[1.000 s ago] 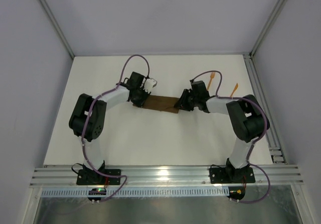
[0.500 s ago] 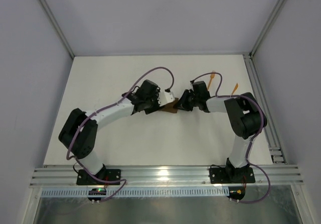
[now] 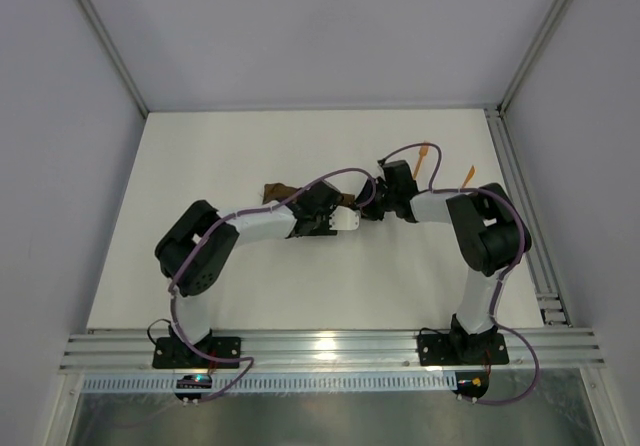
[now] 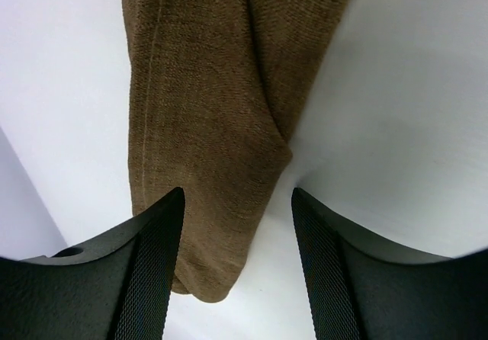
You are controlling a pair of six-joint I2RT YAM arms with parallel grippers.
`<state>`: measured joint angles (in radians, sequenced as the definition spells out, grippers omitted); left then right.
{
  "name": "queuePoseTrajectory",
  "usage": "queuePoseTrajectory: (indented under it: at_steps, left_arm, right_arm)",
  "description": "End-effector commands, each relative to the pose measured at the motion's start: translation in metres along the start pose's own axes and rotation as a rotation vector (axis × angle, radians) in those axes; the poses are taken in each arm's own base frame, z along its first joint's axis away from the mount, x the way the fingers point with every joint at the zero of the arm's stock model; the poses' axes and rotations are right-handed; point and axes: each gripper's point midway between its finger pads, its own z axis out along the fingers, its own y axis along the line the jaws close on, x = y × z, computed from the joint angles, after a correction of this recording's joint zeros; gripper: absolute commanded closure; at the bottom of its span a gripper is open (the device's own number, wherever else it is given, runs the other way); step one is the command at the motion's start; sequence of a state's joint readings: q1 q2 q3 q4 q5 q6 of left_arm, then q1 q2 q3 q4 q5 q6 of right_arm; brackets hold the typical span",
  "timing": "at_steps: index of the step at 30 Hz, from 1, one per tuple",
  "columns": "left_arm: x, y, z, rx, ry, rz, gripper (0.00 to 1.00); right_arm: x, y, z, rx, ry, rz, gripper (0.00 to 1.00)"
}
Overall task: Fold the napkin into a case and place the utensils inside
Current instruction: Pick up the smaller rectangle-folded napkin from the center of the board.
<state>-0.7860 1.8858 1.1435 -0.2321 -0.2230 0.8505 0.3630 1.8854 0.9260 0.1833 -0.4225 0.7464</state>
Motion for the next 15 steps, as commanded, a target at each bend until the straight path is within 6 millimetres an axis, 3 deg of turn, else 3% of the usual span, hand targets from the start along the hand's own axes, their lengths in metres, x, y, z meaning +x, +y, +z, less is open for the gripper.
queuePoseTrajectory:
  at_steps: [1, 5, 8, 9, 10, 12, 13, 15]
  left_arm:
    - [0.004, 0.002, 0.011, -0.050, 0.034, 0.028, 0.39]
    - [0.007, -0.003, 0.020, -0.048, 0.044, 0.046, 0.46]
    - [0.010, -0.010, 0.026, -0.032, 0.050, 0.052, 0.67]
    - [0.008, -0.010, 0.027, -0.031, 0.048, 0.050, 0.81]
    - [0.008, -0.011, 0.028, -0.027, 0.048, 0.047, 0.87]
    - [0.004, -0.010, 0.027, -0.018, 0.033, 0.030, 1.00]
    - [0.001, -0.008, 0.025, -0.013, 0.022, 0.021, 1.00]
    - [-0.004, -0.001, 0.020, -0.002, 0.002, -0.022, 1.00]
  right_arm:
    - [-0.004, -0.001, 0.001, 0.015, 0.007, -0.030, 0.82]
    - [-0.005, 0.002, 0.002, 0.011, 0.011, -0.043, 0.81]
    - [-0.006, 0.004, 0.001, 0.006, 0.013, -0.052, 0.78]
    - [-0.006, 0.005, -0.001, 0.005, 0.012, -0.054, 0.76]
    - [-0.006, 0.006, -0.002, 0.004, 0.013, -0.057, 0.73]
    - [-0.008, 0.009, -0.008, 0.010, 0.006, -0.073, 0.55]
    - [-0.011, 0.010, -0.012, 0.018, -0.006, -0.084, 0.49]
    - [-0.012, 0.010, -0.020, 0.039, -0.012, -0.111, 0.22]
